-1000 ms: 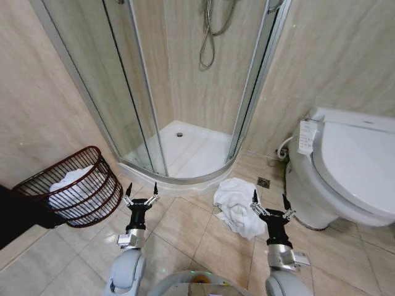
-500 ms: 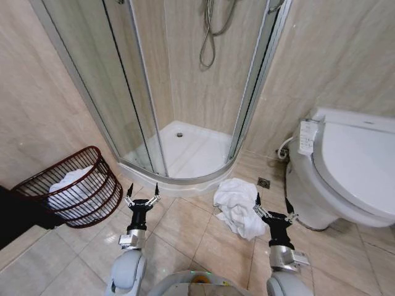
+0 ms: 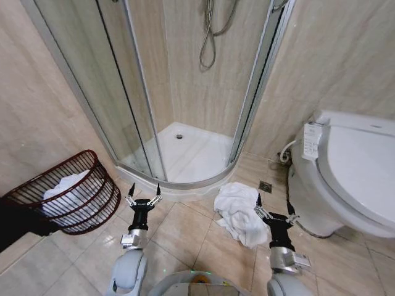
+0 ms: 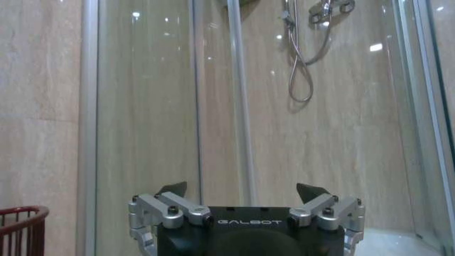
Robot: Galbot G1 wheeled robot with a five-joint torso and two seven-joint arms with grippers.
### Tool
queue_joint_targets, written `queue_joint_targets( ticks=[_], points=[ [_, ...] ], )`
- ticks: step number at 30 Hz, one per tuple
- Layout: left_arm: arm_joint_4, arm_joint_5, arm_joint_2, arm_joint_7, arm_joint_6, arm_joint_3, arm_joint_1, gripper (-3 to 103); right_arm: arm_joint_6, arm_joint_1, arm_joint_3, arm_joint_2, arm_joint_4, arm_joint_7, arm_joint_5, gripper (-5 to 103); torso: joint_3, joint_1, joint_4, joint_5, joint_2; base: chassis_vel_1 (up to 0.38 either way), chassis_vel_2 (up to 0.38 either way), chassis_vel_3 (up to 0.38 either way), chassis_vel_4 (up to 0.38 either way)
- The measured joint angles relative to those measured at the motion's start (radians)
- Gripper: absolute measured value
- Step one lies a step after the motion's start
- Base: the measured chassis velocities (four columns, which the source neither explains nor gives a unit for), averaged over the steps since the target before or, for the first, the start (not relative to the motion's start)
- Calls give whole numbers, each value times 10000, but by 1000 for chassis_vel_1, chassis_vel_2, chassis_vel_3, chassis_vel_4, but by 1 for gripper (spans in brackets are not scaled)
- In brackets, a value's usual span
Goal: Discard the used towel into the hamper.
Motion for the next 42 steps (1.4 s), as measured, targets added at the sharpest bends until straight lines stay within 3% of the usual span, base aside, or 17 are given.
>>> queue_joint_targets(
  ticks=[8, 14, 18, 21, 24, 30, 33, 37, 42],
  points=[
    [-12, -7, 15, 7, 7, 12, 20, 100, -64, -4, 23, -6, -21, 21, 44, 100, 0, 0, 0, -1, 0, -57, 58, 55, -52],
    [-59, -5, 49, 161, 111, -14, 80, 100, -1199, 51, 382, -22, -41, -455, 765, 100, 0, 0, -1, -1, 0, -22, 9, 18, -18],
    [-121, 31, 9, 176, 124, 0, 141, 100, -2036, 594, 955, -81, -781, -1412, 1216, 100, 0, 0, -1, 0, 0, 0, 0, 0, 0],
    [-143, 75, -6, 176, 102, 35, 236, 100, -2327, 976, 989, -430, -1516, -1663, 1292, 100, 0, 0, 1, 1, 0, 0, 0, 0, 0],
    [-143, 111, -22, 172, 2, 19, 367, 100, -2970, 1568, 1055, -1204, -2732, -2552, 1229, 100, 0, 0, 1, 2, -1, 0, 0, 0, 0],
    [-93, 89, -14, 144, -146, -196, 410, 100, -2997, 2346, 689, -2010, -4147, -2827, 741, 100, 0, 0, 0, 2, -2, 0, 0, 0, 0],
    [-62, 81, -17, 139, -179, -224, 426, 100, -3008, 2427, 594, -2100, -4284, -2955, 677, 100, 0, 0, 0, 2, -2, 0, 0, 0, 0],
    [31, -29, -10, 119, -315, -350, 465, 100, -3210, 2817, 314, -2393, -4659, -3819, 348, 100, 0, 0, 0, 0, -2, 0, 0, 0, 0],
    [101, -70, -8, 111, -471, -441, 491, 100, -3638, 3150, 311, -2419, -4721, -4036, 166, 100, 0, 0, 0, -1, -2, 0, 0, 0, 0]
  ],
)
